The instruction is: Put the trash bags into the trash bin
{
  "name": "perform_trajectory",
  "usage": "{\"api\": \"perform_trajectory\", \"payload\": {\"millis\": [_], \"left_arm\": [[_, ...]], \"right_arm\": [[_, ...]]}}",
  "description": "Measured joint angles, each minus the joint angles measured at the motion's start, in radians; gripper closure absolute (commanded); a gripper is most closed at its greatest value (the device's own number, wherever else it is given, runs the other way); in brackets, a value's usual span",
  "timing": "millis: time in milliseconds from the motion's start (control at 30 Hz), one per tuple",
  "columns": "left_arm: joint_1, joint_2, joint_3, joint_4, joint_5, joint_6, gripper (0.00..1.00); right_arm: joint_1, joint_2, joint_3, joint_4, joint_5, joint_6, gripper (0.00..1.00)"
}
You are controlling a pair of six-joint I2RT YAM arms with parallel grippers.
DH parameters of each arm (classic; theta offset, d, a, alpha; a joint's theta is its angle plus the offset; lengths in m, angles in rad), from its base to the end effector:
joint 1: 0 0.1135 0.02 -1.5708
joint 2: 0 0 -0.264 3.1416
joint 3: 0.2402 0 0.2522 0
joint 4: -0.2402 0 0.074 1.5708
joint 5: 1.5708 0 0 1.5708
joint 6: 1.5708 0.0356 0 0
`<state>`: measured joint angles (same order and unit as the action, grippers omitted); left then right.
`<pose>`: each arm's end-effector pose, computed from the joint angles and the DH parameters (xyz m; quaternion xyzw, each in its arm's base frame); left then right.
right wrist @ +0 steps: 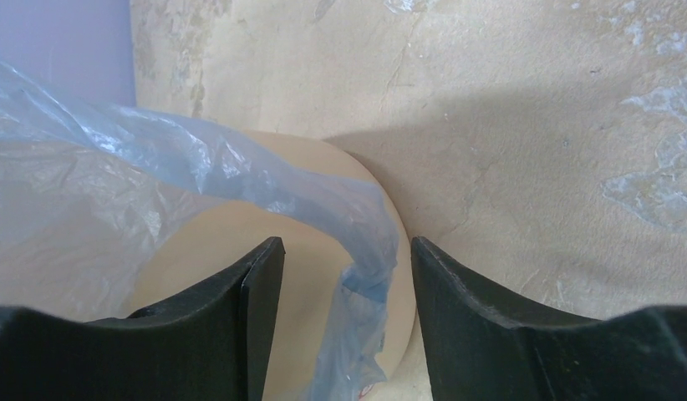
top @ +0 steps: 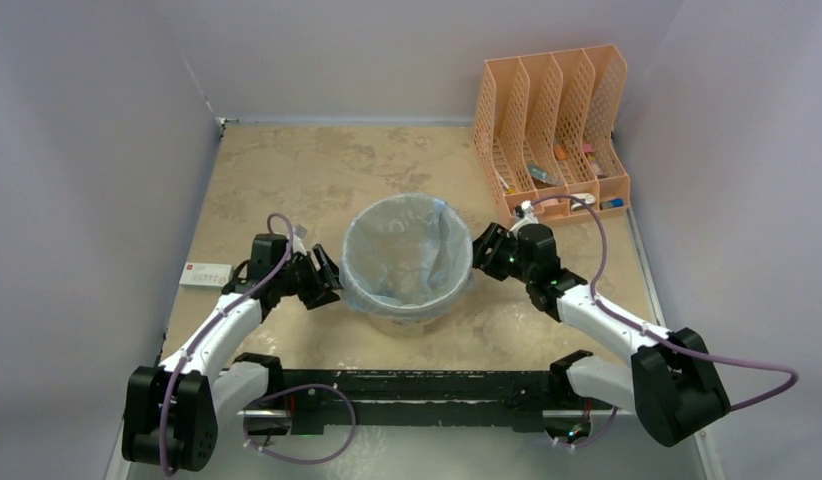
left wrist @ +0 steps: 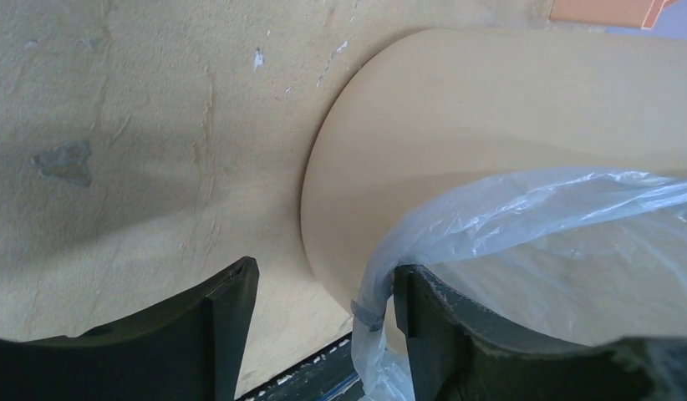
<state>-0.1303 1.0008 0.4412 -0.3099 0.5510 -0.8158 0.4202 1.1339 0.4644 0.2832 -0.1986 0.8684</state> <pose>0.1803 -0.0424 0.1769 -0.2157 0.8826 -0.3780 0.1779 0.2149 0.1037 0.2067 0.1295 0.8173 0.3994 0.3947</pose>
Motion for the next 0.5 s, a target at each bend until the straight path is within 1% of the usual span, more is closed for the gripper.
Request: {"api": "perform_trajectory", "payload": {"millis": [167,267,400,500], "left_arm": [[-0.001,-0.002,0.019,0.001,-0.013,0.024,0.33],[-0.001,-0.040,0.037,-0.008,-0.040,0.035,0.33],[0.000,-0.073,0.042,0.007,-0.044,0.051,0.41],[-0.001,-0.037,0.042,0.023,-0.026,0.069,0.48]], "right_arm": [[0.000,-0.026,-0.003,-0.025,0.005,0.003,0.47],[0.000,-0.074,-0.012,-0.033,0.009,0.005,0.47],[0.000,-0.108,-0.014,-0.032,0.013,0.003,0.48],[0.000,-0.086,-0.014,-0.031,0.001,-0.009,0.53]]}}
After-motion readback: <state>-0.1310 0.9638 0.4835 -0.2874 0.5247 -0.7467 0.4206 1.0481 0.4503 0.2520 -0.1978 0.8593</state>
